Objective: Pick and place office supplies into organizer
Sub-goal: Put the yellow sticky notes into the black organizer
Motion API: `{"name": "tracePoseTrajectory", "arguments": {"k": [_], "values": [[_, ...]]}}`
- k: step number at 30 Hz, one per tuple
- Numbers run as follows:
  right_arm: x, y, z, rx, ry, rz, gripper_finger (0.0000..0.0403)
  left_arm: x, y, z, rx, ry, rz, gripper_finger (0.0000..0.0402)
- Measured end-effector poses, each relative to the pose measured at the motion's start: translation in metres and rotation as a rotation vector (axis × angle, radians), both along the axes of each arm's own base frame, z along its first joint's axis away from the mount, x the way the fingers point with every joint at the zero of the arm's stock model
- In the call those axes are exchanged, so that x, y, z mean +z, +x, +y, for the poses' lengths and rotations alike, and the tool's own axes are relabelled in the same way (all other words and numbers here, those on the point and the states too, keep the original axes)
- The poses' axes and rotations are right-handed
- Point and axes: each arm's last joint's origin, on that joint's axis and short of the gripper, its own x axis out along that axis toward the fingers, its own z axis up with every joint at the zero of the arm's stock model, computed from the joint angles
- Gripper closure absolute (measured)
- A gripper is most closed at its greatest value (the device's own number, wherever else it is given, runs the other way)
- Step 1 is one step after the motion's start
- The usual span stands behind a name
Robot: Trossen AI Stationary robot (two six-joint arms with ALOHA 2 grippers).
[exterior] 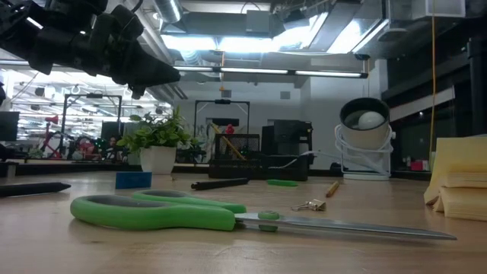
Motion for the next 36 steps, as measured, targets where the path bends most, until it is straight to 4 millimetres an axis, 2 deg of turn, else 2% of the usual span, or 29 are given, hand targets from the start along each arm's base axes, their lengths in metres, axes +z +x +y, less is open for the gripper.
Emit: {"name": "tracePoseTrajectory", "arguments": {"k": [9,18,36], "values": [[-0.001,0.000,0.000,-0.022,0.002,-0.012,0.0269,0.000,0.000,0.000,0.000,0.001,0.000,0.0339],[-0.023,0.001,0.001,-0.058,-0.056,0.014,0.0269,0.000,0.000,0.000,0.000,0.001,-0.003,0.0339],[-0.022,0.000,-0.003,-0.071,-0.106,-0.008,0.0270,0.001,0.000,0.000,0.001,0.002,-0.014,0.0339]]}}
